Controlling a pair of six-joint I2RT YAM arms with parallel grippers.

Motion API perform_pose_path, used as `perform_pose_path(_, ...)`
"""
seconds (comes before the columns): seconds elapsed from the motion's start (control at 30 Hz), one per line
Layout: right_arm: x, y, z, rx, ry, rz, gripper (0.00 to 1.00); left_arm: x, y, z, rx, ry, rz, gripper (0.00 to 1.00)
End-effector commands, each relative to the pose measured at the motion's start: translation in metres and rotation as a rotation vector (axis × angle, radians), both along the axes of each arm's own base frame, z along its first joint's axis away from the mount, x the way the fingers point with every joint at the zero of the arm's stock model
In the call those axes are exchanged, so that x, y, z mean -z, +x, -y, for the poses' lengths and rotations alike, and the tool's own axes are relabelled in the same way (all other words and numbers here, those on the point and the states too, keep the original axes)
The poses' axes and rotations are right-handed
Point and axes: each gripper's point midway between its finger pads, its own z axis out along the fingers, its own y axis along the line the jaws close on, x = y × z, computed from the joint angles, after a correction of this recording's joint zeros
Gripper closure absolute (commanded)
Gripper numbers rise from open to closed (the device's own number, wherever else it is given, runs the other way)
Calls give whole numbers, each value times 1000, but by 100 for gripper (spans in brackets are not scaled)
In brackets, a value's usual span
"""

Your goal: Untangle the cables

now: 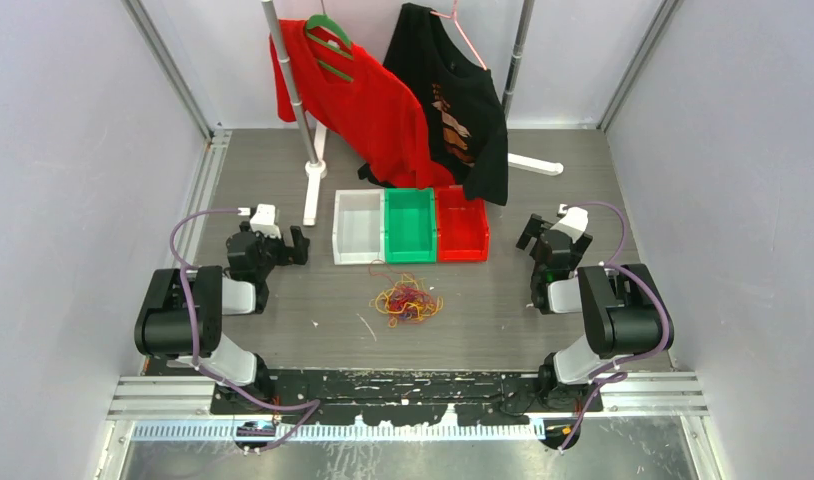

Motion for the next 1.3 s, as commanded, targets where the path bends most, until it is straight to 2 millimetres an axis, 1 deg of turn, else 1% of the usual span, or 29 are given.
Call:
perform_pose_path(0.0, -22, 13, 6, 28, -11, 82, 0, -24, 15, -3, -3, 3, 96, 1)
perform_pose_path(0.4, -21, 13, 5, 25, -6, 74, 1, -24, 15, -2, -1, 4, 97, 1)
perform_pose_path(0.47, -25, 12, 10, 46, 1, 86, 1, -24, 15, -2, -1, 3, 98, 0)
perform_pose_path(0.57, -39, 5, 22, 121, 4, 103, 1, -26, 14, -3, -5, -2, 107, 1)
perform_pose_path(0.67, -64, -17, 46, 307, 12, 133, 1, -34, 13, -4, -4, -7, 122, 1)
perform_pose_path(0.73, -81, -26, 50, 366, 55, 166, 0, -43, 13, -7, -5, -27, 111, 1)
perform_pose_path(0.77, -90, -29, 52, 391, 79, 176, 0, -50, 15, -10, -13, -36, 94, 1)
perform_pose_path(0.8, -97, -34, 55, 425, 98, 176, 0, -51, 15, -12, -11, -40, 50, 1)
perform_pose_path(0.83, -104, -38, 57, 463, 116, 176, 1, -57, 16, -12, 11, -26, 10, 0)
perform_pose_path(0.87, -113, -42, 60, 503, 146, 183, 0, -58, 14, -9, 48, -8, -48, 1)
perform_pose_path(0.9, -126, -41, 57, 499, 174, 182, 0, -53, 5, -6, 86, 5, -139, 1)
perform_pose_path(0.93, -132, -38, 51, 460, 198, 163, 0, -67, 9, -4, 125, 30, -153, 1)
perform_pose_path(1.03, -138, -29, 16, 282, 311, 83, 1, -83, -6, 7, 232, 27, -262, 1)
perform_pose_path(1.07, -136, -25, -2, 195, 361, 57, 0, -88, -12, 10, 263, 16, -297, 0)
perform_pose_path(1.1, -134, -24, -14, 137, 389, 42, 1, -93, -18, 15, 296, 3, -324, 0)
perform_pose_path(1.17, -133, -28, -38, 51, 417, 21, 0, -102, -35, 27, 367, -38, -392, 1)
perform_pose_path(1.27, -129, -43, -79, -77, 383, -24, 1, -116, -60, 44, 453, -132, -484, 1)
